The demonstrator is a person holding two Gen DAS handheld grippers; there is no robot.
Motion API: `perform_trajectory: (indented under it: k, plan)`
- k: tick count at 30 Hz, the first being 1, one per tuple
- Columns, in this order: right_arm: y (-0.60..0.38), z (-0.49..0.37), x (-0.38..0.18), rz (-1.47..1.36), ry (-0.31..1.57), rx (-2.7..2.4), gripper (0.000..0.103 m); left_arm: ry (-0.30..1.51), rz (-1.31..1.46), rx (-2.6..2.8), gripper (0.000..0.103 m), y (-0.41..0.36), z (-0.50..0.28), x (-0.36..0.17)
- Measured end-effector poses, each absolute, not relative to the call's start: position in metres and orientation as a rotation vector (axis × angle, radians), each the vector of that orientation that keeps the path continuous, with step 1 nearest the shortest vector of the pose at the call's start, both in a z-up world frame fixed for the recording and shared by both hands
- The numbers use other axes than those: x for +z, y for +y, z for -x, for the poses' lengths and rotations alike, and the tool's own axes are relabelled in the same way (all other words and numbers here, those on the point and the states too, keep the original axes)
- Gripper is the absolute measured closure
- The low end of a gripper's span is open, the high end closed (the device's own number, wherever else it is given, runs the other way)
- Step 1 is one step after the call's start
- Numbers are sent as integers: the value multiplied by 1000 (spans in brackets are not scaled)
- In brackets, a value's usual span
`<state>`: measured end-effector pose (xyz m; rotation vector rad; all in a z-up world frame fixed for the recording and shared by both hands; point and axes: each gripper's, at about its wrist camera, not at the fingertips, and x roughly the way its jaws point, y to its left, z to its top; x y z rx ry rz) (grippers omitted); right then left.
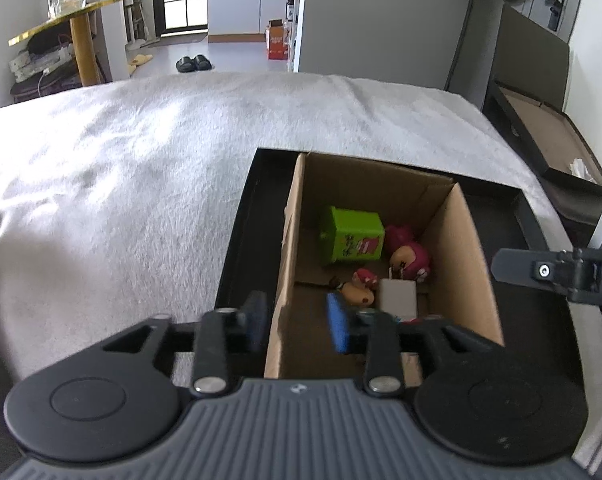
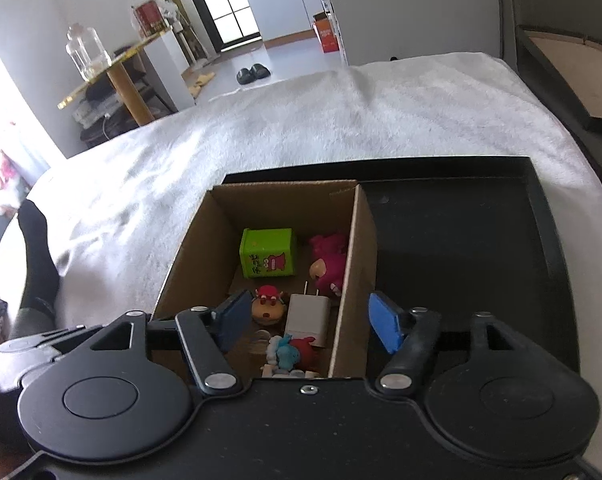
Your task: Organize rigid objects
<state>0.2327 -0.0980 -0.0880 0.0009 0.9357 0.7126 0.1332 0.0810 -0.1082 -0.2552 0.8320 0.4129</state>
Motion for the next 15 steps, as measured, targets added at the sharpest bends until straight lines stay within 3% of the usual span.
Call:
perform_trajectory:
  k: [2, 5, 11, 15]
  plan:
    - [-106, -231, -83, -11, 923, 711, 27, 829, 243, 408, 48, 77, -132, -102]
    - [-114, -231, -78, -27, 917, 703, 21, 836, 244, 388, 37, 73, -130, -95]
    - [-131, -227, -69, -65, 906, 704, 13, 856, 256, 359, 22, 67, -127, -80]
    - [-140, -223, -63, -87, 896, 701, 6, 862, 257, 336, 18, 62, -124, -70]
